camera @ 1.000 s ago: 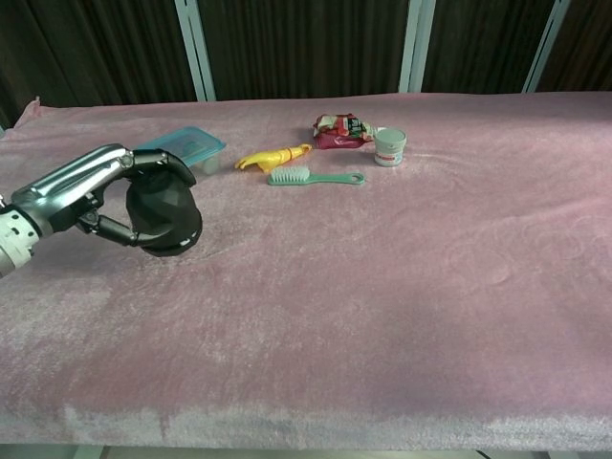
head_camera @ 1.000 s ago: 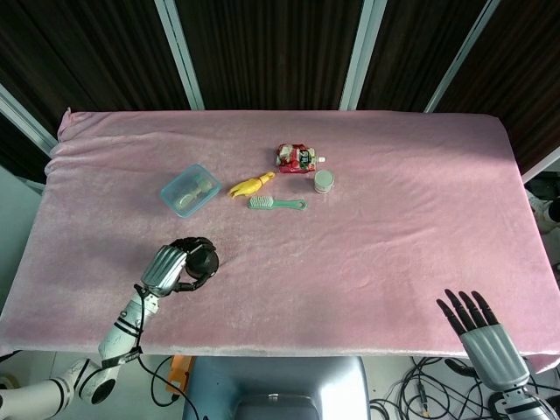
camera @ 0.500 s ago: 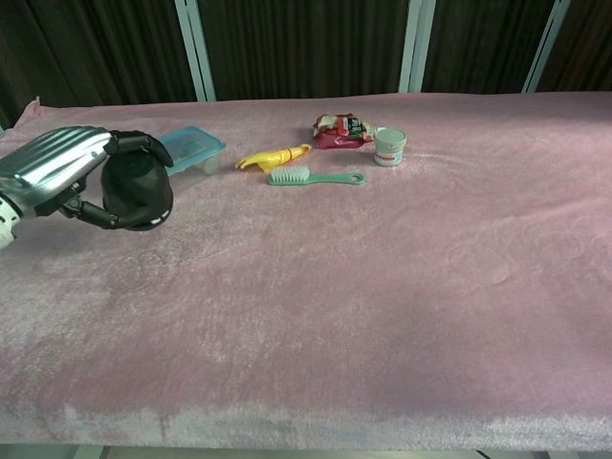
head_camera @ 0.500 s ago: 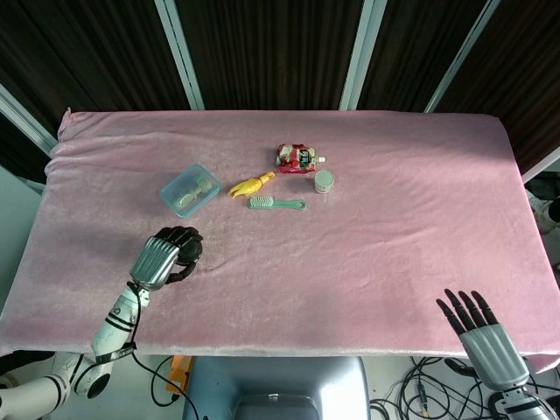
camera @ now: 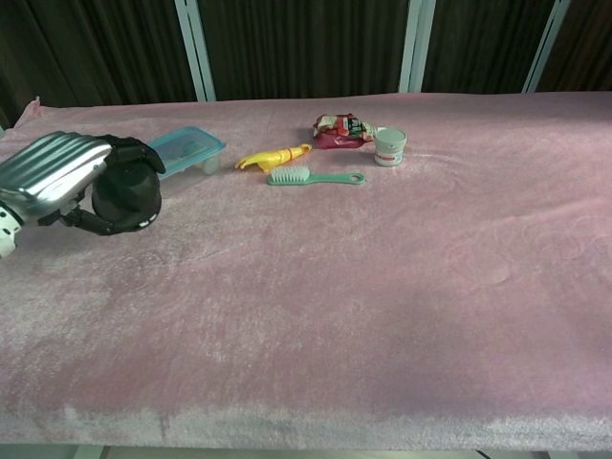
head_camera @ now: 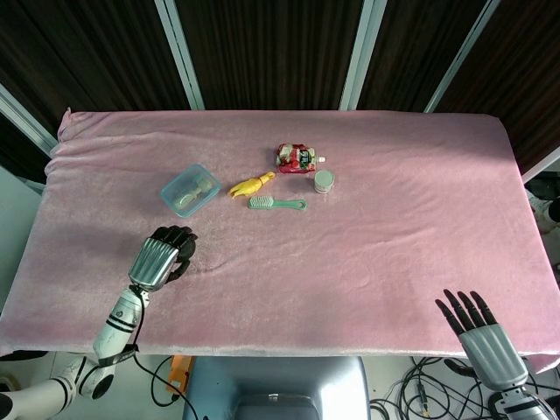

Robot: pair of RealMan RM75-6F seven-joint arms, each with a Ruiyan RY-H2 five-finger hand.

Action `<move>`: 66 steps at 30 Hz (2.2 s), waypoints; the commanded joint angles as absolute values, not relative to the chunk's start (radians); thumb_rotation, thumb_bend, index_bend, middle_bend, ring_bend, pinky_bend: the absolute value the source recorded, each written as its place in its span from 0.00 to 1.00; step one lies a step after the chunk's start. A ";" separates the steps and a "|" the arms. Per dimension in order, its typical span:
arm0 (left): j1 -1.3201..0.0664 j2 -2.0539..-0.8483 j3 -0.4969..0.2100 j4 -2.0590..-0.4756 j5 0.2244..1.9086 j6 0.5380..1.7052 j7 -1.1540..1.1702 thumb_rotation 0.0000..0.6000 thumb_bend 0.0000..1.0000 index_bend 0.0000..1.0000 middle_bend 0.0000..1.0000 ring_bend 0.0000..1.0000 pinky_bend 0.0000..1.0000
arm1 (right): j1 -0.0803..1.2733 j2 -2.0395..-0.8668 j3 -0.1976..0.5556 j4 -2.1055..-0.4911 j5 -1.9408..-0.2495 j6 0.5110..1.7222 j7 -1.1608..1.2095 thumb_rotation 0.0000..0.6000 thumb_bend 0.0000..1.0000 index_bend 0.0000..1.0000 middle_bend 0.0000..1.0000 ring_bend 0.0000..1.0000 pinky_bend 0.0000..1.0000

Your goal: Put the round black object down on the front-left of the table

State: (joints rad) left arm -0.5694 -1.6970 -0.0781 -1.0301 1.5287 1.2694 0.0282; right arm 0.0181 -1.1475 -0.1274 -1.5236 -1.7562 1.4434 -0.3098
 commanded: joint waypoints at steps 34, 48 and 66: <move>-0.561 -1.682 -0.044 -1.074 1.500 1.154 -0.033 1.00 0.33 0.13 0.03 0.01 0.24 | 0.022 -1.143 -0.128 -1.531 -1.751 1.434 -0.314 1.00 0.10 0.00 0.00 0.00 0.11; -0.559 -1.670 -0.057 -1.141 1.506 1.183 0.034 1.00 0.33 0.21 0.16 0.19 0.26 | 0.023 -1.144 -0.128 -1.532 -1.748 1.431 -0.319 1.00 0.10 0.00 0.00 0.00 0.11; -0.572 -1.699 -0.079 -1.123 1.460 1.140 0.086 1.00 0.34 0.27 0.29 0.38 0.57 | 0.022 -1.143 -0.130 -1.529 -1.754 1.436 -0.313 1.00 0.10 0.00 0.00 0.00 0.11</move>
State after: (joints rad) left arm -0.5735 -1.7016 -0.0810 -1.1197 1.4542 1.1341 0.0895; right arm 0.0223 -1.1431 -0.1304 -1.5293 -1.7536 1.4357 -0.3131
